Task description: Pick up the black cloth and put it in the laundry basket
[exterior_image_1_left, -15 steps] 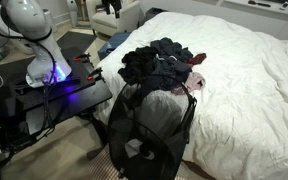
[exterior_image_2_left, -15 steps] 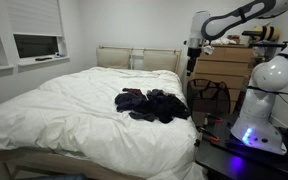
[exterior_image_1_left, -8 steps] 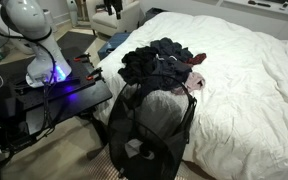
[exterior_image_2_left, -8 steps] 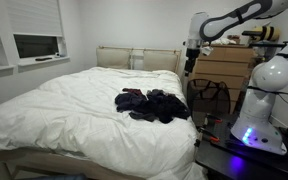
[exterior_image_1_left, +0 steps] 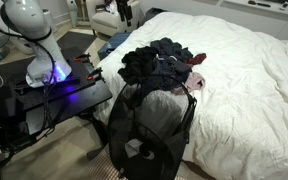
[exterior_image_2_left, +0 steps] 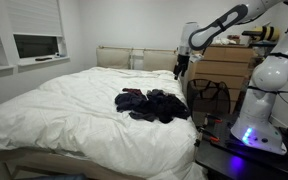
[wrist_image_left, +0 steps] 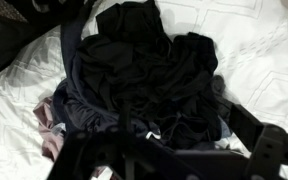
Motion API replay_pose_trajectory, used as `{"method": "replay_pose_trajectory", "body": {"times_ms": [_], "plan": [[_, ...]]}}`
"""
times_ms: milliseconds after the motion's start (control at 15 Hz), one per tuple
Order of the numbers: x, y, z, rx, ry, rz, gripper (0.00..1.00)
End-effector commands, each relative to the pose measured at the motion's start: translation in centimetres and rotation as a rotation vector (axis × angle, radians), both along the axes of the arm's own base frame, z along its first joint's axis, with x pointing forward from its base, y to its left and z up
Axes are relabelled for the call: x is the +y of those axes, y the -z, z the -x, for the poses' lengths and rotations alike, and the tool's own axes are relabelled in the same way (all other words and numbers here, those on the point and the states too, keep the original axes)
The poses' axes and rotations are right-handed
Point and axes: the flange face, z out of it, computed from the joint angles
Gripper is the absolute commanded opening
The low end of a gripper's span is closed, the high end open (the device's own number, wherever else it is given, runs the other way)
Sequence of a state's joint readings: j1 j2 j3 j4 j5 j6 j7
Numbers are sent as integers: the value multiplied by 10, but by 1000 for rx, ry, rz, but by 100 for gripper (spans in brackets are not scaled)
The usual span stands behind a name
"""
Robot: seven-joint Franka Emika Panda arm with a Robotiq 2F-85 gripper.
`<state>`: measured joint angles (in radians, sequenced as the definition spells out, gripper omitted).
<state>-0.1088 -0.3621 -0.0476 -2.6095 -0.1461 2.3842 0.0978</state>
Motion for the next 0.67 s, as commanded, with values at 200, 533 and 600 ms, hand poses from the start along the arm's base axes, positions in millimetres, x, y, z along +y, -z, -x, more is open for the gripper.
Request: {"method": "replay_pose_trajectory", "body": {"times_ms": [200, 533, 600], "plan": [[-27, 26, -46, -21, 117, 10, 100], [-49, 47, -67, -40, 207, 0, 100], [-54, 52, -69, -38, 238, -9, 100]]}}
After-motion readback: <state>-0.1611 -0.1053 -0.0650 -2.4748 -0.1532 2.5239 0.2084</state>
